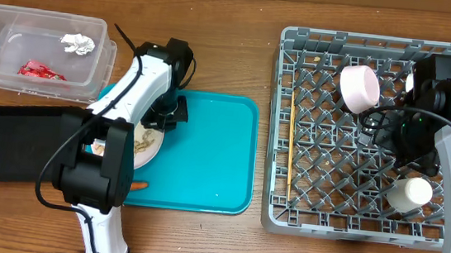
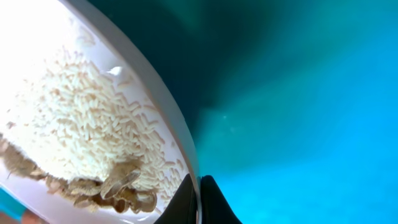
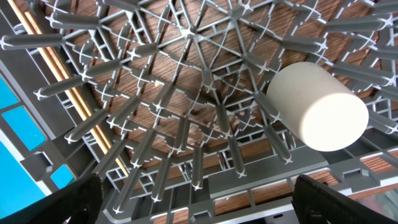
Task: Sort waste into correct bins and load items into the dishwasher
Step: 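Grasp the white plate rim with the left gripper and lift it, then tilt the plate over the black tray to dump rice and peanuts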
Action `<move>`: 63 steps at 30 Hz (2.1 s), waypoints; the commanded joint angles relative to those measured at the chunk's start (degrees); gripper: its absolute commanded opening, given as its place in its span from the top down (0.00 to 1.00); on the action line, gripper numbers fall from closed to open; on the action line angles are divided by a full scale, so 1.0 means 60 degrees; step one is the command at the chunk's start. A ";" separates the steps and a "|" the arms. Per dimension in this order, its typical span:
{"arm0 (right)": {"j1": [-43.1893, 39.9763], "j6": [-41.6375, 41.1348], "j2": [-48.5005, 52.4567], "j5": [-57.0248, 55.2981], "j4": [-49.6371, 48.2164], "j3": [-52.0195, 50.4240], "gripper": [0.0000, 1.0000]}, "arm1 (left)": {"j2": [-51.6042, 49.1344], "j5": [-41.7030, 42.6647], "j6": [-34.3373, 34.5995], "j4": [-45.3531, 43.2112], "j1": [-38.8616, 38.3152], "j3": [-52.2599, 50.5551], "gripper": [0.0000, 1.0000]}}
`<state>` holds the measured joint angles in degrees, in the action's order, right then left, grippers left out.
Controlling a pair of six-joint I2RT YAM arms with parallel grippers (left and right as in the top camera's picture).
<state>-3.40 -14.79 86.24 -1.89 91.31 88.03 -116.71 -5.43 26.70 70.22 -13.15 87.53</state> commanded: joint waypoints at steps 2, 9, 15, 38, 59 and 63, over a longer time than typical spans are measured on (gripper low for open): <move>-0.0036 -0.0036 -0.0215 0.0007 -0.0029 -0.0055 0.00 | -0.0153 -0.0408 0.0138 0.0459 -0.0011 0.0597 0.96; -0.0036 -0.0036 -0.0215 0.0007 -0.0022 -0.0055 0.00 | -0.0153 -0.0707 0.0295 0.1042 -0.0011 0.0776 0.96; -0.0036 -0.0036 -0.0215 0.0007 0.0015 -0.0055 0.00 | -0.0153 -0.0699 0.0295 0.1384 -0.0007 0.1013 0.96; -0.0036 -0.0004 -0.0211 -0.0036 0.0091 -0.0055 0.00 | 0.0313 -0.0692 -0.0743 0.2932 0.1468 0.2528 0.96; -0.0036 -0.0004 -0.0211 -0.0178 0.0153 -0.0055 0.00 | 0.1257 0.2255 -0.3585 0.2605 0.5253 0.2528 0.96; -0.0036 -0.0004 -0.0211 -0.0178 0.0149 -0.0055 0.00 | 0.1260 0.3599 -0.4320 0.2524 0.6138 0.2528 0.96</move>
<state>-3.40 -14.76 86.24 -2.37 92.36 88.03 -110.83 7.35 6.61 85.58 20.32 101.01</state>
